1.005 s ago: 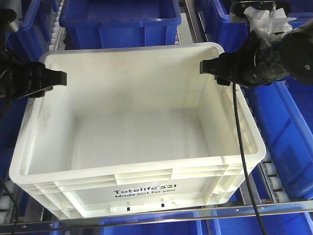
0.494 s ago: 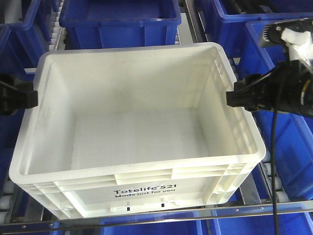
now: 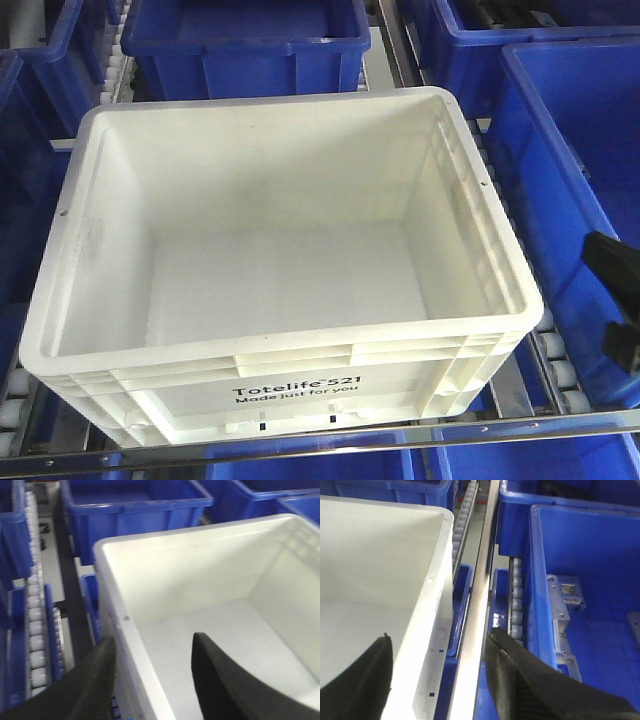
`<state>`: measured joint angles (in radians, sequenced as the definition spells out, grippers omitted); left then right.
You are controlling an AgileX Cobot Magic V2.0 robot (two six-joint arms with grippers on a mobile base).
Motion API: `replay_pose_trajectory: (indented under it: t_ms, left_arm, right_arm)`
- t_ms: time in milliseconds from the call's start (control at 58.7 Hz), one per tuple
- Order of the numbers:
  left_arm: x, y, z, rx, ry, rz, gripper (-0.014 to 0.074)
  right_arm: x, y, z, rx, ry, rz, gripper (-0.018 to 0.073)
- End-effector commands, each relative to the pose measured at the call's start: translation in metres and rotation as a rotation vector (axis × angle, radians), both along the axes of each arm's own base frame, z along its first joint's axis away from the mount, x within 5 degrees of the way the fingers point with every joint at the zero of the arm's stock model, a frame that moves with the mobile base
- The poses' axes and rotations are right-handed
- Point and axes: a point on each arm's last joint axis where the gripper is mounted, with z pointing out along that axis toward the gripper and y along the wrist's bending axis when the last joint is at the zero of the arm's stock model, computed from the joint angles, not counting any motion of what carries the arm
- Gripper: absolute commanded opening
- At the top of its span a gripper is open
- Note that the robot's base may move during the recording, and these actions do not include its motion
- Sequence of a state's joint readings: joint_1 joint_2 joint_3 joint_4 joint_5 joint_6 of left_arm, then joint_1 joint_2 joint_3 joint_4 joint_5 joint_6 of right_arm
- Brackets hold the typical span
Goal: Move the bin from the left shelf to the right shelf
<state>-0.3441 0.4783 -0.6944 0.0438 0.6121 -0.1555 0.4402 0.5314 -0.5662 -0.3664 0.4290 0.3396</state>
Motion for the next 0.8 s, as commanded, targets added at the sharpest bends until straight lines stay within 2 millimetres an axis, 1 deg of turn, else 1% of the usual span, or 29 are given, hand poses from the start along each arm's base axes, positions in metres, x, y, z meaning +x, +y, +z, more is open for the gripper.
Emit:
replay_pose_trajectory:
  t_ms: [0, 187, 307, 341, 409, 562, 613, 647, 733, 784]
  left_arm:
    - [-0.014, -0.003, 0.007, -0.041, -0.123, -0.082, 0.0318]
    - [-0.050, 0.000, -0.016, -0.052, -0.231, -0.202, 0.0316]
    - [-0.070, 0.005, -0.031, -0.061, -0.299, -0.225, 0.0316]
    - [-0.074, 0.006, -0.035, -0.064, -0.317, -0.224, 0.0316]
    - [-0.078, 0.008, -0.044, -0.064, -0.328, -0.225, 0.0316]
    - [-0.074, 0.006, -0.063, -0.059, -0.287, -0.226, 0.0308]
    - [-0.072, 0.006, -0.066, -0.063, -0.274, -0.225, 0.0286]
    - [-0.072, 0.005, -0.067, -0.061, -0.269, -0.226, 0.0262]
    - [-0.071, 0.005, -0.070, -0.058, -0.260, -0.227, 0.0147]
    - [-0.071, 0.005, -0.069, -0.058, -0.260, -0.227, 0.0052]
  right_arm:
    - [-0.017, -0.006, 0.006, 0.029, -0.137, 0.028, 0.0386]
    - [-0.060, -0.024, -0.020, 0.140, -0.254, 0.039, 0.0386]
    - [-0.079, -0.031, -0.032, 0.168, -0.339, 0.062, 0.0386]
    - [-0.080, -0.031, -0.035, 0.147, -0.340, 0.067, 0.0386]
    - [-0.077, -0.029, -0.041, 0.107, -0.279, 0.069, 0.0386]
    - [-0.074, -0.027, -0.041, 0.082, -0.269, 0.081, 0.0376]
    - [-0.074, -0.027, -0.041, 0.080, -0.269, 0.081, 0.0344]
    - [-0.074, -0.027, -0.041, 0.080, -0.269, 0.081, 0.0302]
    - [-0.074, -0.027, -0.041, 0.080, -0.269, 0.081, 0.0156]
    - [-0.074, -0.028, -0.041, 0.079, -0.271, 0.081, 0.0043]
